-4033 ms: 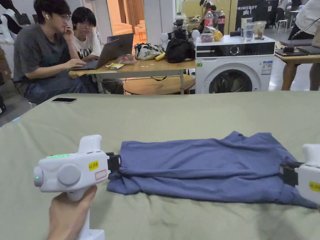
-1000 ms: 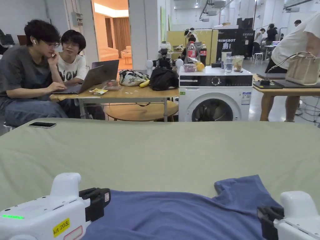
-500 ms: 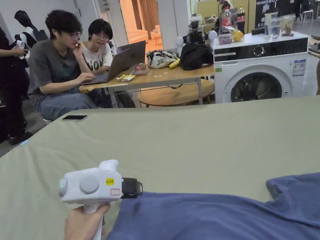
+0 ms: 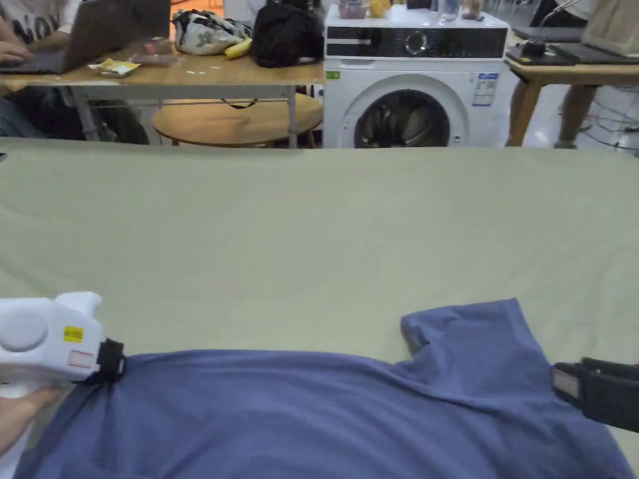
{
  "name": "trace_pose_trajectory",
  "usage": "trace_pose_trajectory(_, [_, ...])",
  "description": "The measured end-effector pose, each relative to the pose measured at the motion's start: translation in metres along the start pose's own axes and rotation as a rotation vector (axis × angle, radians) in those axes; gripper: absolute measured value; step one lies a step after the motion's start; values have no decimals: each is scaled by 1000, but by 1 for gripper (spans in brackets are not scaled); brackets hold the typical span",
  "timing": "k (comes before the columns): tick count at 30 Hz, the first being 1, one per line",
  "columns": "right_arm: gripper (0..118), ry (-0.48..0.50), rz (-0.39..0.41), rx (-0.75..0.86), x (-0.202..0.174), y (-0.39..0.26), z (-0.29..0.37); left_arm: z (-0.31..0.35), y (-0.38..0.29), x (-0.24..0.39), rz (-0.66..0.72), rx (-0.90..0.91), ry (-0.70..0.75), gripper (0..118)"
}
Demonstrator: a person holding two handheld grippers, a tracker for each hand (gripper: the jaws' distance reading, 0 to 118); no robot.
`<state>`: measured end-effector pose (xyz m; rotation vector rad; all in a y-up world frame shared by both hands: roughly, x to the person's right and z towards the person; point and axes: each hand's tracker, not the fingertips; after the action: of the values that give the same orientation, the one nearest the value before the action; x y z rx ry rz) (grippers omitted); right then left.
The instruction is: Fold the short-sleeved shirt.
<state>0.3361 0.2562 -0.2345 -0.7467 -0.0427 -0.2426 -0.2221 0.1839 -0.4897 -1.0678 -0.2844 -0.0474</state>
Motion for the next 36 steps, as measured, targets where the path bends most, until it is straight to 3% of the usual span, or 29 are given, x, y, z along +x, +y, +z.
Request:
trace_pose_trajectory(4, [67, -94, -1, -139, 25, 23, -75, 1, 0, 8, -23, -15, 20, 0])
trace_pose_trajectory(5, [59, -121, -33, -186, 27, 25, -89, 1, -1, 9, -31, -13, 25, 0])
trace_pose_trajectory(6, [37, -150, -46, -235, 31, 25, -103, 1, -1, 9, -33, -15, 24, 0])
trace_pose_trajectory(7, [29, -177, -59, -274, 32, 23, -112, 2, 1, 6, -14, -20, 18, 0])
trace_pose_trajectory(8, [18, -184, -64, -300, 33, 21, -119, 2, 1, 4, 19, -27, 4, 0])
trace_pose_trajectory(9, [0, -214, -36, -316, 30, 18, -123, 2, 0, 2, 45, -27, -6, 0])
trace_pose_trajectory(11, [0, -215, 34, -254, 20, 17, -111, 4, -3, -1, 50, -10, -12, 0])
trace_pose_trajectory(14, [0, -184, 1, -256, 12, 15, -102, 14, -10, -2, 61, 33, -29, 0])
trace_pose_trajectory(22, [0, -125, 67, -51, -12, -1, 35, 159, -77, -16, -6, 327, -193, 0])
trace_pose_trajectory(28, [0, -113, 107, -49, -15, -77, 133, 222, -168, -26, -36, 329, -215, 0])
trace_pose_trajectory(34, [0, -110, 95, -97, -18, -148, 161, 206, -233, -26, -50, 245, -200, 0])
trace_pose_trajectory(35, [8, -115, 98, -109, -19, -157, 157, 200, -239, -25, -32, 250, -209, 1])
trace_pose_trajectory(36, [27, -118, 101, -120, -20, -167, 153, 195, -244, -25, 0, 251, -229, 11])
